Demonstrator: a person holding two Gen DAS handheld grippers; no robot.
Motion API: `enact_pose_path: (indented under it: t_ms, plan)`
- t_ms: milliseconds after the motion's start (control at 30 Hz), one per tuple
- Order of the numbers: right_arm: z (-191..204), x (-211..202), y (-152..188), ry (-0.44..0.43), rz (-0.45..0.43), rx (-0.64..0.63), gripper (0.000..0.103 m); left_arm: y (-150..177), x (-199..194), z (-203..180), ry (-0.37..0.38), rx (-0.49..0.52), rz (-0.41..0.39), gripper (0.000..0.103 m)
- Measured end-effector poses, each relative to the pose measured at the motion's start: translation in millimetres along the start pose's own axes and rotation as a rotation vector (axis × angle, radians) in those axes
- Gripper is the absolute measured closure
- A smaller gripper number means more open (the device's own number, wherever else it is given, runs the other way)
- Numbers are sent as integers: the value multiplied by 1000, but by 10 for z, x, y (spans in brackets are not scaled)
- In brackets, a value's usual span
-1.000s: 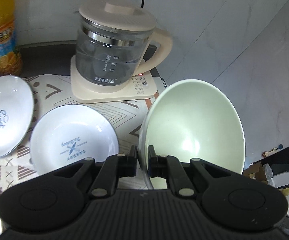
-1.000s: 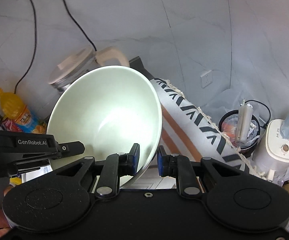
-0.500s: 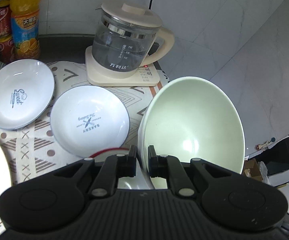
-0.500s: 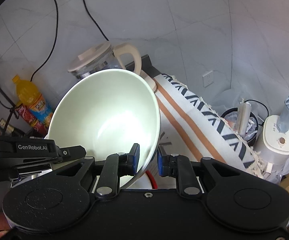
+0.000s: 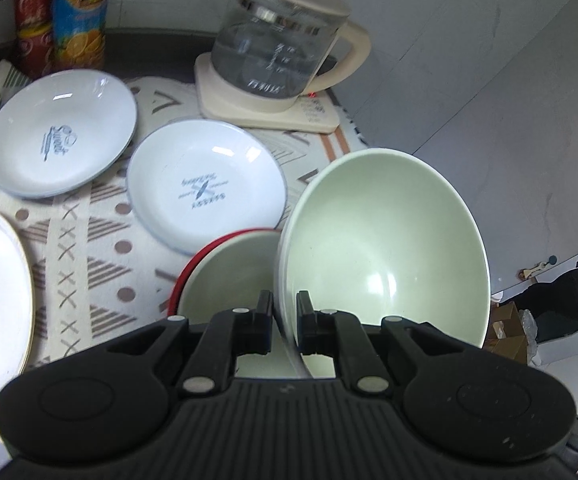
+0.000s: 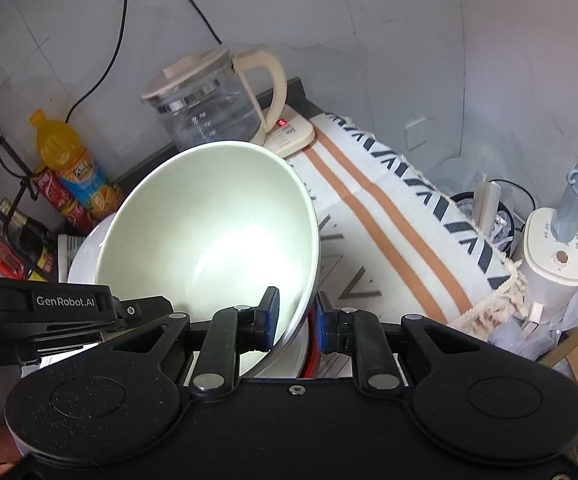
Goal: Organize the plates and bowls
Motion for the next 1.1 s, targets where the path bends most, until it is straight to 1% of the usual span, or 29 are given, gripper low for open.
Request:
enact_pose_path:
  t_ms: [167,333,500,600,767,967,1100]
  plan:
    - [49,70,86,2,21,-4,85,99,44,146,-8,-20,28,93]
    - [48,127,145,26,31,11,89,215,115,244,-6,-34,63,93]
    - [32,206,151,34,41,33,90,277,207,316,3,-61,90,92]
    - [7,246,131,35,43,58,91,303,249,320,0,-58,106,93]
    - [-37,307,82,22,43,94,94,290,258,344,-40,-35,125,92]
    - [-2,352,51,26,44,83,95,207,146,399,-43,-43,108,92]
    - [36,384,60,41,47,49,95,134,40,441,-59,-32,70,91]
Point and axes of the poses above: each gripper's, at about its wrist camera, not at the fingertips, and x roughly the way its jaws point, z to its left, y to its underside, the point moved 8 cm from there along x, roughly the way its jaws point, and after that the axes turned 5 degrees about z, right-handed, at the moved point
